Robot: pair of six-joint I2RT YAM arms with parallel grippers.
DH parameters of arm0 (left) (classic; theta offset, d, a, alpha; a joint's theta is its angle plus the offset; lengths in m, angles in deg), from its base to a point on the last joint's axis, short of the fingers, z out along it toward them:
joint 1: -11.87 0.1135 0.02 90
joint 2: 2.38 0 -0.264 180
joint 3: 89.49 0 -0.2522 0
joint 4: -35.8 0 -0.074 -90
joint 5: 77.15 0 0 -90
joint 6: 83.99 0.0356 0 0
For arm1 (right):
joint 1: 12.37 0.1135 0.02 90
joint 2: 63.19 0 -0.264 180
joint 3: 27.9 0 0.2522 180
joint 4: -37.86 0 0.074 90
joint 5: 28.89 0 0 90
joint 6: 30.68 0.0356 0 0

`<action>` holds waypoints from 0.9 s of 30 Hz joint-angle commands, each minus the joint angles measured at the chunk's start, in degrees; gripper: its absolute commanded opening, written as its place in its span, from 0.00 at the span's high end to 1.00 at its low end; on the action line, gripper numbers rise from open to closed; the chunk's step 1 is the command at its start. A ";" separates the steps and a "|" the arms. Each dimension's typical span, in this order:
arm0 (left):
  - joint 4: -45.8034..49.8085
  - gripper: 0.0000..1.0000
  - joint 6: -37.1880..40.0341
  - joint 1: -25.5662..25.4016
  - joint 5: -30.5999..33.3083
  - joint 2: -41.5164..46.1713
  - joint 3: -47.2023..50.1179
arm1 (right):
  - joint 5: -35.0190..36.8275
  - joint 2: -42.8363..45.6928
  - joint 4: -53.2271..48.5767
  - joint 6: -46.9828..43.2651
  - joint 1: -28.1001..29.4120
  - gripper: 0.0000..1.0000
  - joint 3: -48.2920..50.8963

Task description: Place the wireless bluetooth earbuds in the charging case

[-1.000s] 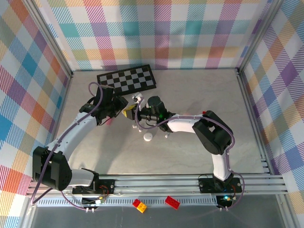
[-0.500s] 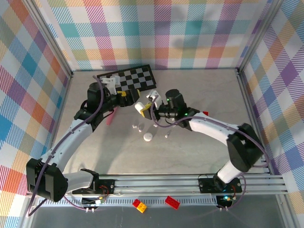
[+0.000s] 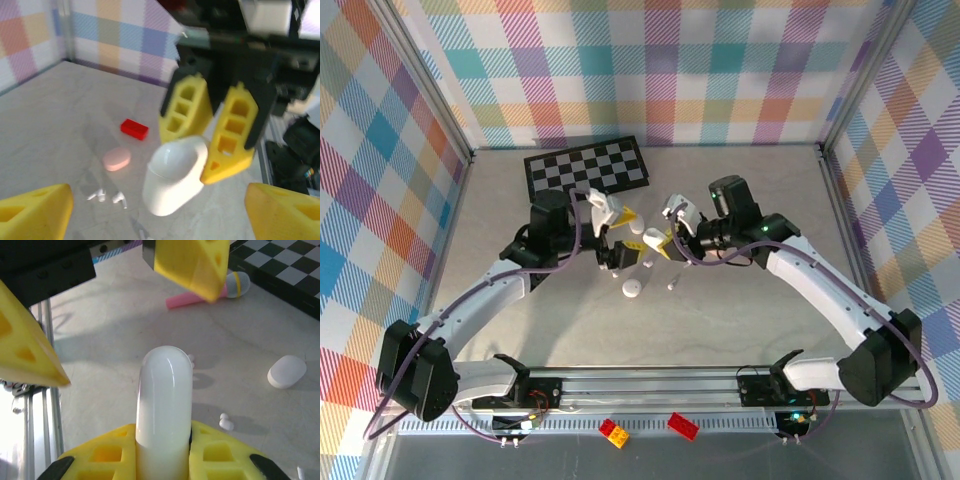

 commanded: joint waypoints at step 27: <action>-2.38 0.61 -1.87 -9.53 -7.85 -1.22 -1.33 | -9.79 1.11 -24.58 -12.40 0.21 1.00 -11.11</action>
